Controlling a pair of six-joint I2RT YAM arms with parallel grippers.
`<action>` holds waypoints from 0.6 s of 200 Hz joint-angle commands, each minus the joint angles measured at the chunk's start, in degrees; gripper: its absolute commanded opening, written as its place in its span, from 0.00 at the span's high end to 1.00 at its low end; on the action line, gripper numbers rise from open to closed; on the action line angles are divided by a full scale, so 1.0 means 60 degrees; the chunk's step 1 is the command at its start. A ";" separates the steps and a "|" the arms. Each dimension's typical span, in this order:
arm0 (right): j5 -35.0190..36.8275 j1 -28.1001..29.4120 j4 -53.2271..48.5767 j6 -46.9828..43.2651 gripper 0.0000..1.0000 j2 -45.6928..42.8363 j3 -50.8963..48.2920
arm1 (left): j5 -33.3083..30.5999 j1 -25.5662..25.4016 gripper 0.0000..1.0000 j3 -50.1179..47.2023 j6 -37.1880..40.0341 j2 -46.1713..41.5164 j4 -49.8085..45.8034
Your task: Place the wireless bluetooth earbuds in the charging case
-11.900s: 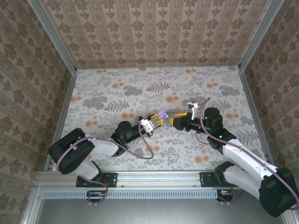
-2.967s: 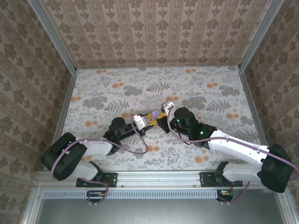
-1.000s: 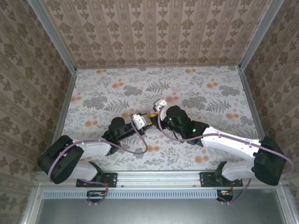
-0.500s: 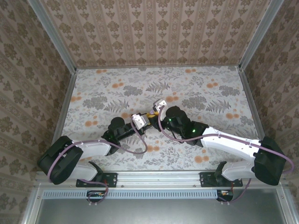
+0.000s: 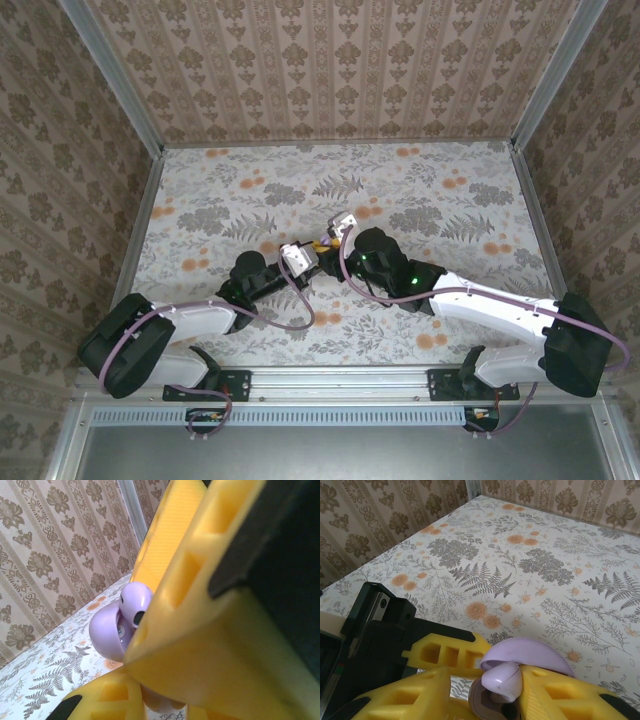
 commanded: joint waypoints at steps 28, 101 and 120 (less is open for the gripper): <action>0.0369 -0.0016 -0.0021 0.0154 0.55 -0.0193 0.0041 | 0.0261 -0.0110 0.98 0.0163 -0.0006 -0.0329 0.0533; 0.0434 -0.0041 0.0034 0.0216 0.51 -0.0420 -0.0014 | 0.0281 -0.0102 0.98 0.0220 -0.0022 -0.0322 0.0463; 0.0449 -0.0073 0.0043 0.0240 0.50 -0.0449 -0.0043 | 0.0277 -0.0110 0.99 0.0209 -0.0020 -0.0301 0.0461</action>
